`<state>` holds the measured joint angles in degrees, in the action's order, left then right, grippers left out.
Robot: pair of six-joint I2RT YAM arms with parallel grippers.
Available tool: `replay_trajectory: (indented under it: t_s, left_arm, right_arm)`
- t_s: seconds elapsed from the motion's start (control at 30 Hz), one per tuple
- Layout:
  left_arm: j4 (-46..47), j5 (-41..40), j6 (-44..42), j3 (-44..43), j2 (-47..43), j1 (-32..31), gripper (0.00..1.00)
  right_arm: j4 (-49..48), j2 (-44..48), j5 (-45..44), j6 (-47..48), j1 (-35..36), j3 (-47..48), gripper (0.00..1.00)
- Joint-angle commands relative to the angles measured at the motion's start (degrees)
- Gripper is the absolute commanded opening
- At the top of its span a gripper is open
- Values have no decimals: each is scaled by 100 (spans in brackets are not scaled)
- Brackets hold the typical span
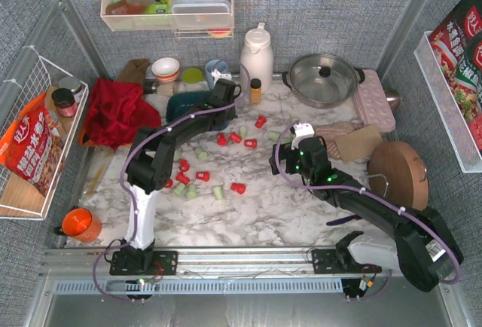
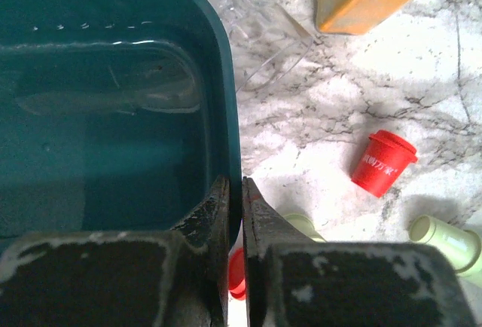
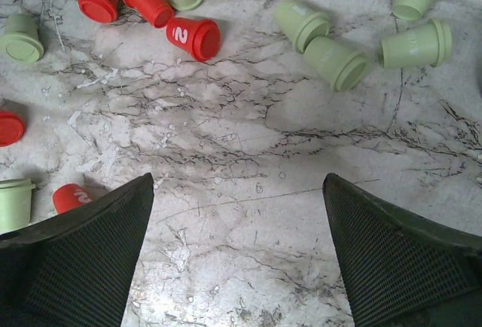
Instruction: Mix the coffee capsules in the storage basket
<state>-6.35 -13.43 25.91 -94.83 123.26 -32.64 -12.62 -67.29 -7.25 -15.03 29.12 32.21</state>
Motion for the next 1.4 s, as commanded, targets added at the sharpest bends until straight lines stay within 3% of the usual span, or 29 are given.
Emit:
replay_trajectory:
  t_s: [0.0,0.37,0.53,0.8,1.1,1.37]
  left_arm:
    - [-248,63,-65,-71,49,-31,14]
    - [-469,-72,-104,226,-178,-158,18]
    - [-333,-346,-117,398,-471,-216,41]
    - [152,-482,-395,955,-1577,-292,55]
    - [611,-459,-410,3421,-3867,-306,59]
    - [786,-51,-231,5483,-5717,-305,62]
  right_arm:
    - [-31,40,-5,-26,-3,40,99]
    - [-37,-10,-20,-27,-3,40,99]
    - [-104,-92,110,18,-3,49,98]
    - [-414,-266,758,417,26,48,91]
    - [-329,-593,1499,746,243,335,81]
    - [302,-1486,2173,1936,1306,1007,78]
